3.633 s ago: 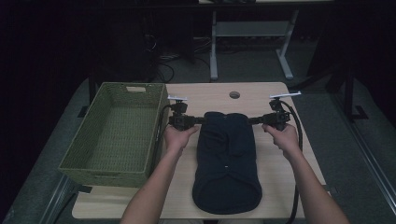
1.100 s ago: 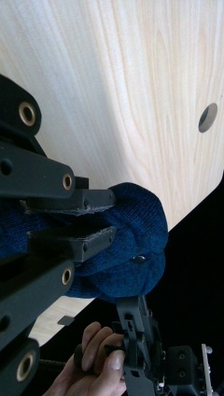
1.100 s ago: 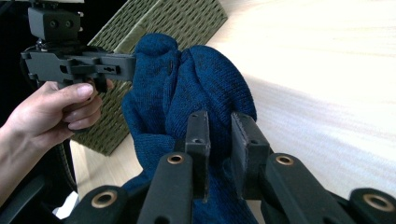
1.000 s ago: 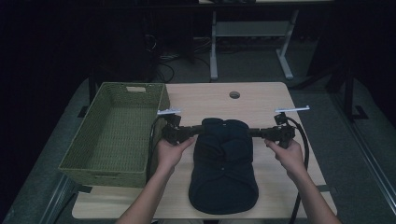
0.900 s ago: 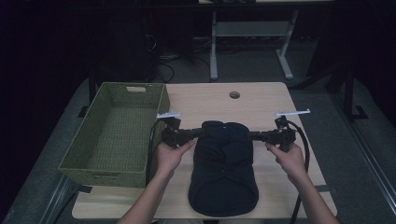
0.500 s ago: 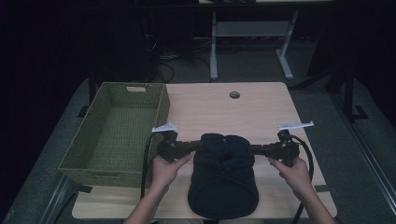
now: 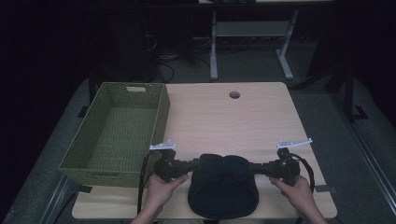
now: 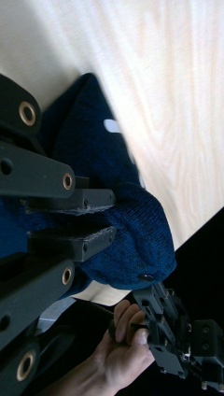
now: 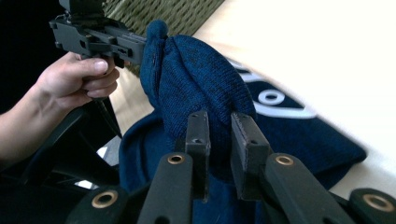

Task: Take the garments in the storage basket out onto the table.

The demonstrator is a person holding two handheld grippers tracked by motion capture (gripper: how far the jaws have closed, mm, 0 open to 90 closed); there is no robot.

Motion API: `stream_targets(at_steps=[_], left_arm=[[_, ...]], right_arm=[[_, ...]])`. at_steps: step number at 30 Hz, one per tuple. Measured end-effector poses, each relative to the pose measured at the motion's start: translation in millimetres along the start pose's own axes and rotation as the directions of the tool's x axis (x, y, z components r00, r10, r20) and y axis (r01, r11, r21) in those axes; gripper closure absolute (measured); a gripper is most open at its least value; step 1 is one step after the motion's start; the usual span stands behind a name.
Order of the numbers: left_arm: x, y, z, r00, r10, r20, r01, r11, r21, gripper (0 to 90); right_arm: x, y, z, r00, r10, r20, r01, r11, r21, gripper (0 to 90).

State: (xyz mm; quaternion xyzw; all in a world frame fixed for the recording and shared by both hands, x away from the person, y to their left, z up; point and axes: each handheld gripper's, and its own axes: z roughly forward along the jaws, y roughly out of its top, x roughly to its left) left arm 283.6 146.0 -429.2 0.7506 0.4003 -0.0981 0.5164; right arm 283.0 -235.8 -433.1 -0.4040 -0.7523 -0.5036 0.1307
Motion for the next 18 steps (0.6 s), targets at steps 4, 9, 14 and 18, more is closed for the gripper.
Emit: stream_targets(at_steps=[4, 9, 14, 18], left_arm=[[-0.7, -9.7, -0.7, 1.0, 0.0, 0.005, 0.0, 0.9996, 0.027, 82.2], [0.2, -22.6, -0.6, 0.9998, -0.012, 0.014, 0.011, 0.9985, 0.053, 82.1], [3.7, -29.0, -3.3, 0.9992, -0.032, 0.022, 0.031, 0.9979, 0.057, 82.2], [4.3, -30.9, -6.2, 0.9995, -0.023, 0.022, 0.022, 0.9979, 0.061, 82.2]], right_arm=[[2.2, -10.5, 1.6, 0.9999, 0.01, -0.008, -0.01, 1.0, 0.015, 77.8], [1.8, -19.1, 5.3, 0.9995, 0.025, -0.017, -0.024, 0.998, 0.052, 76.6], [6.3, -9.7, 1.4, 0.9991, 0.017, -0.039, -0.015, 0.999, 0.038, 73.0], [10.9, 7.4, 0.2, 0.9992, 0.0, -0.039, 0.0, 1.0, 0.014, 72.7]])
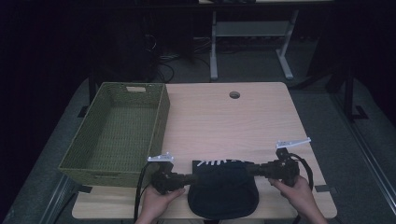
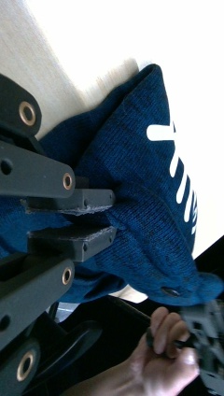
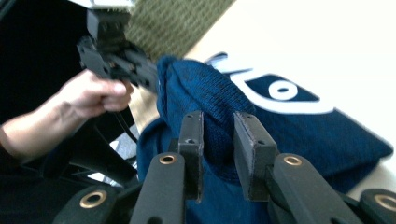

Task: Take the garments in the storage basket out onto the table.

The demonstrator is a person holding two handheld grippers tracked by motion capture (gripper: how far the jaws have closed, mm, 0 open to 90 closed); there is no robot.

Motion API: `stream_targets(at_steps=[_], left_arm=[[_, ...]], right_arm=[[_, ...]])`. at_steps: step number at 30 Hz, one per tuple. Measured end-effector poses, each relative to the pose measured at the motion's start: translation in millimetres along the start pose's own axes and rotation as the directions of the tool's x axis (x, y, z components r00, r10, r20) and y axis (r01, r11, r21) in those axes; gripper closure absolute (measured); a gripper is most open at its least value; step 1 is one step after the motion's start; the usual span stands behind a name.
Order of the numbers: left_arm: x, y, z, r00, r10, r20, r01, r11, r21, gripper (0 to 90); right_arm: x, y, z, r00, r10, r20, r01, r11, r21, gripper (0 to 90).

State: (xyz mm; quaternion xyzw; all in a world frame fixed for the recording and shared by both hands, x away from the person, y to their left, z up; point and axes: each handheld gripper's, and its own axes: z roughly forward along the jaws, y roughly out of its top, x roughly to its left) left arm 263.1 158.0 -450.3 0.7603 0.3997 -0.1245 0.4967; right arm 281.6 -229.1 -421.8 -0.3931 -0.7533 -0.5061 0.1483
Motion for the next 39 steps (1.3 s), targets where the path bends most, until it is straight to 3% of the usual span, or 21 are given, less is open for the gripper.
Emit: stream_targets(at_steps=[8, 13, 19, 27, 33, 39], left_arm=[[3.6, -2.6, -2.9, 1.0, -0.003, 0.003, 0.003, 1.0, 0.002, 82.2], [2.9, -2.6, -2.3, 1.0, 0.005, 0.007, -0.005, 1.0, 0.008, 82.2], [-1.8, -2.7, 0.6, 0.9996, 0.017, 0.023, -0.018, 0.9997, 0.018, 82.3], [-7.0, -0.3, -3.5, 0.9989, 0.025, 0.039, -0.025, 0.9995, 0.017, 81.2], [-15.5, 7.5, -10.7, 0.9977, 0.03, 0.061, -0.03, 0.9995, 0.004, 77.7], [-24.4, 17.5, -23.0, 0.9955, 0.043, 0.085, -0.04, 0.9985, -0.038, 76.6]], right_arm=[[0.3, 26.0, 5.6, 0.9997, -0.008, -0.023, 0.007, 1.0, -0.024, 72.6], [0.4, 28.2, 3.4, 0.9997, 0.003, -0.023, -0.003, 1.0, -0.007, 72.1], [-2.5, 29.5, -4.9, 0.9999, 0.015, -0.004, -0.015, 1.0, -0.025, 72.8], [-12.4, 34.1, 18.9, 0.9986, 0.036, 0.04, -0.038, 0.997, 0.063, 77.5], [-10.1, 21.5, 33.9, 0.9994, 0.034, 0.011, -0.035, 0.99, 0.139, 79.7], [-11.5, 9.8, 34.9, 0.9987, 0.05, 0.009, -0.051, 0.986, 0.159, 79.6]])
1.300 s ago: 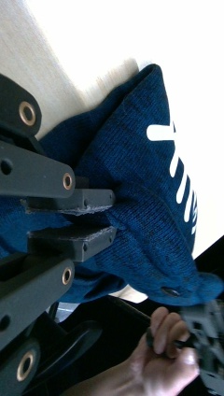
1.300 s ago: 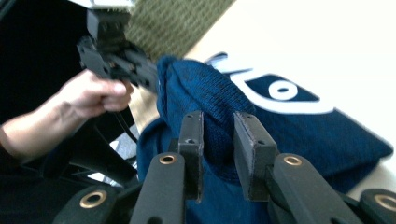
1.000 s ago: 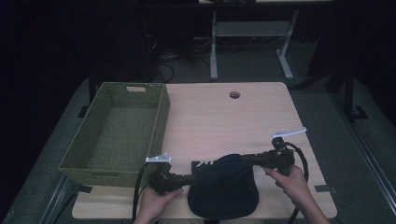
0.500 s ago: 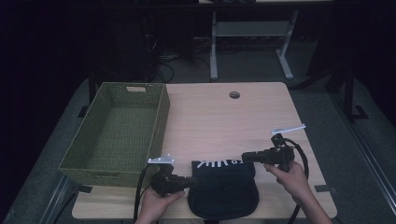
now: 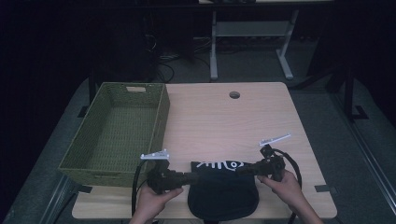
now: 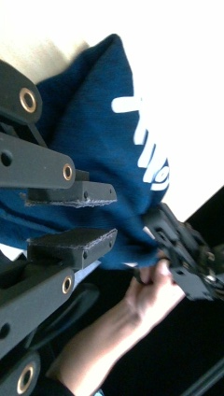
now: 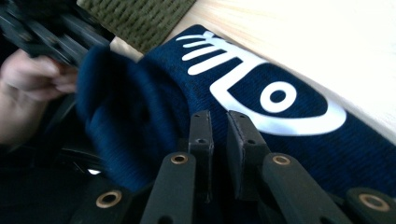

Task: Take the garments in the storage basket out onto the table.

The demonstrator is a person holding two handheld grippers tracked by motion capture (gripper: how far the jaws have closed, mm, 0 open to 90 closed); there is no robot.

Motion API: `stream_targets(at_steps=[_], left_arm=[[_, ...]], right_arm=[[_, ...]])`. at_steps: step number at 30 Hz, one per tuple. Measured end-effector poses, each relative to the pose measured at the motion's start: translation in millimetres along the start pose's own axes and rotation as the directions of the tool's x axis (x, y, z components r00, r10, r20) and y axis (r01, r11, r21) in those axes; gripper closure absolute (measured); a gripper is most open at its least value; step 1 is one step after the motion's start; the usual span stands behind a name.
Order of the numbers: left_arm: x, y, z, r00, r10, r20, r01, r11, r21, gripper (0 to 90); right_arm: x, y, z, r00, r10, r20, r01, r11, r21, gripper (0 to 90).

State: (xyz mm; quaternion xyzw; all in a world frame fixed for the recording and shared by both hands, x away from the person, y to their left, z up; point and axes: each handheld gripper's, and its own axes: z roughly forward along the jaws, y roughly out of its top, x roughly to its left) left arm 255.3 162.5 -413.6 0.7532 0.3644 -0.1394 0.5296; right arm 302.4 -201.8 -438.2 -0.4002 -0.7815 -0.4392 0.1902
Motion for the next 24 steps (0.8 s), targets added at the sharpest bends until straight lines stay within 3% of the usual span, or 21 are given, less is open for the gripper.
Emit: stream_targets(at_steps=[6, 13, 18, 24], left_arm=[[-0.2, 7.1, 0.5, 0.9994, 0.0, -0.034, 0.0, 1.0, 0.008, 76.5], [5.6, 3.1, 22.3, 0.9991, -0.016, -0.04, 0.018, 0.9976, 0.066, 75.6], [6.1, -1.0, 32.7, 0.9988, -0.013, -0.047, 0.017, 0.9948, 0.1, 75.3], [5.3, -10.1, 43.1, 0.9979, -0.003, -0.065, 0.015, 0.9823, 0.186, 74.5]], right_arm=[[2.9, -7.5, 5.7, 0.9998, -0.005, -0.018, 0.006, 0.999, 0.042, 79.6], [16.2, -12.3, 6.8, 0.9976, -0.048, -0.05, 0.051, 0.997, 0.06, 78.9], [20.9, -16.8, 11.2, 0.9964, -0.068, -0.05, 0.073, 0.992, 0.103, 79.8], [24.9, -25.0, 23.5, 0.9948, -0.086, -0.055, 0.095, 0.98, 0.178, 79.8]])
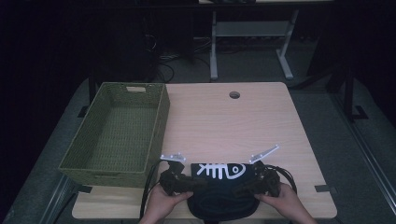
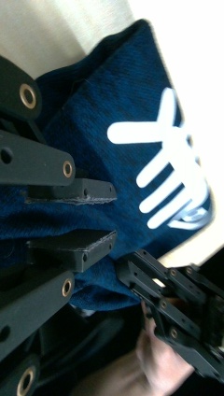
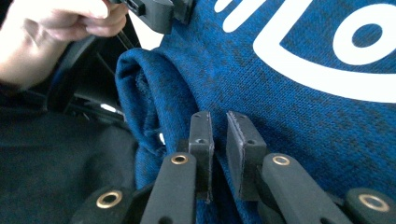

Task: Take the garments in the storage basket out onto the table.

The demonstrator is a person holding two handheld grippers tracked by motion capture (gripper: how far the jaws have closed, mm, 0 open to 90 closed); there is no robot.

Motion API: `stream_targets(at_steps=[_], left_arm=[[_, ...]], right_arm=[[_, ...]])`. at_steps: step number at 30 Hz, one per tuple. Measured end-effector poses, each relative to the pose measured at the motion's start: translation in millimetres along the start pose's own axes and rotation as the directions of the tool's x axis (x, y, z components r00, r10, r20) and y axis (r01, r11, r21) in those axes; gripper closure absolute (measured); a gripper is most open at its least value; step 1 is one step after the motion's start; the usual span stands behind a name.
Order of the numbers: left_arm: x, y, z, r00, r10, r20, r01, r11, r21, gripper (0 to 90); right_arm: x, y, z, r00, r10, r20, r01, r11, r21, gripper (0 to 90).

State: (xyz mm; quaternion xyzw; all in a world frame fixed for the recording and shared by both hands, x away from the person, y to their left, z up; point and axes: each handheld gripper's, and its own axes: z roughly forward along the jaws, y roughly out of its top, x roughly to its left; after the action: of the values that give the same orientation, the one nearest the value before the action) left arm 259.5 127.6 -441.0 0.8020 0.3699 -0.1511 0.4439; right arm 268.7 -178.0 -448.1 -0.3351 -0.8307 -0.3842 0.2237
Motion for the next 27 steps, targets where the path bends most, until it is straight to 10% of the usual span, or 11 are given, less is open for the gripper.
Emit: stream_targets(at_steps=[11, 27], left_arm=[[1.1, -5.1, 17.9, 0.9971, 0.038, -0.067, -0.034, 0.9972, 0.067, 74.4], [21.7, 23.4, 31.8, 0.9896, 0.032, -0.141, -0.031, 0.9995, 0.005, 76.3]], right_arm=[[-6.6, -4.6, 15.3, 0.9998, 0.006, 0.019, -0.007, 0.998, 0.068, 82.3], [-35.7, 11.3, 6.4, 0.9955, 0.056, 0.077, -0.058, 0.998, 0.029, 85.1]])
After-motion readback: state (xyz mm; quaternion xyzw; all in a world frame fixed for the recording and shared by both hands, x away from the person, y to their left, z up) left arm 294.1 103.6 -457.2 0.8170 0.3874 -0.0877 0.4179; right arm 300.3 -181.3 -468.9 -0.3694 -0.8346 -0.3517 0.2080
